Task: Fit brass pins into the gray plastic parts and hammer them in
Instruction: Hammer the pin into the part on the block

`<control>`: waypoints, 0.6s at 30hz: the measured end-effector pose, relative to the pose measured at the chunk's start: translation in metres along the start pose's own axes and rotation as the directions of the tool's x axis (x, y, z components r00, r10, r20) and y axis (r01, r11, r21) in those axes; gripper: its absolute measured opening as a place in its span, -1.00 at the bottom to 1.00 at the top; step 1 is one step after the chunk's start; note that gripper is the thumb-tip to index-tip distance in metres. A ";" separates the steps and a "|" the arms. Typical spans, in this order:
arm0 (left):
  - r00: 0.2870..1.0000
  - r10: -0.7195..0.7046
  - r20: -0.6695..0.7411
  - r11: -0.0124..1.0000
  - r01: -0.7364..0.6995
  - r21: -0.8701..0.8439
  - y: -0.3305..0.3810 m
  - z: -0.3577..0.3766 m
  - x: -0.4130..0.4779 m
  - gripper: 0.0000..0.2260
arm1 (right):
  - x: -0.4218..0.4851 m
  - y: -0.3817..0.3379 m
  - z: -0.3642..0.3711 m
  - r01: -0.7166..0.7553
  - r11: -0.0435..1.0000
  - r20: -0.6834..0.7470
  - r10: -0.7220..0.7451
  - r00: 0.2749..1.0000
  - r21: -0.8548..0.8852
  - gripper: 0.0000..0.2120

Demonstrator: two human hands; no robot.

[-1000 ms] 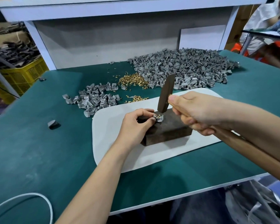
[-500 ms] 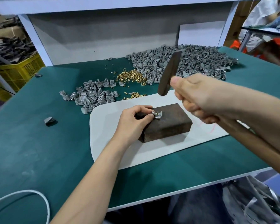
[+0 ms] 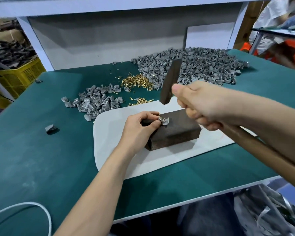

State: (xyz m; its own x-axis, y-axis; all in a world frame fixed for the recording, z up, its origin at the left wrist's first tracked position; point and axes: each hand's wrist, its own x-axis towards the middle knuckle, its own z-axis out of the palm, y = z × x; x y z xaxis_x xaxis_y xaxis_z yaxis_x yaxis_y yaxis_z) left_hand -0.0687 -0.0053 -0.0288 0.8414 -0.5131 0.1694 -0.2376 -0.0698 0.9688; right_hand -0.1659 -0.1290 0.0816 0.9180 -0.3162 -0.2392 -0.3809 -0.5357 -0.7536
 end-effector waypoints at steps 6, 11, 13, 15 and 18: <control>1.000 -0.008 0.005 0.999 0.008 -0.033 0.001 0.000 -0.002 -0.90 | 0.007 0.011 0.003 -0.050 0.999 0.054 0.049 0.997 0.015 -0.61; 0.999 -0.042 -0.033 0.998 0.040 -0.057 -0.001 0.002 -0.003 -0.91 | 0.028 0.033 -0.007 -0.122 0.954 0.118 0.092 0.989 0.276 -0.64; 0.998 -0.034 -0.043 0.998 0.032 -0.062 -0.002 0.001 -0.002 -0.89 | 0.042 0.045 -0.016 -0.157 0.839 0.150 0.091 0.985 0.522 -0.64; 0.999 -0.041 -0.034 0.997 0.039 -0.065 -0.002 0.003 -0.002 -0.89 | 0.053 0.057 -0.026 -0.195 0.729 0.190 0.091 0.978 0.657 -0.61; 0.998 -0.048 -0.037 0.997 0.046 -0.063 -0.002 0.003 -0.001 -0.92 | 0.072 0.073 -0.033 -0.255 0.626 0.280 0.060 0.958 0.737 -0.60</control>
State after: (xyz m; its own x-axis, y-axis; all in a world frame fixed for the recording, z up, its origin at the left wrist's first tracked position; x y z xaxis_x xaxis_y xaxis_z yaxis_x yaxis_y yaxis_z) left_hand -0.0706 -0.0072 -0.0310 0.8690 -0.4775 0.1293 -0.1679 -0.0388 0.9850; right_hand -0.1309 -0.2167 0.0295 0.8875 -0.1162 -0.4458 -0.3909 0.3220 -0.8622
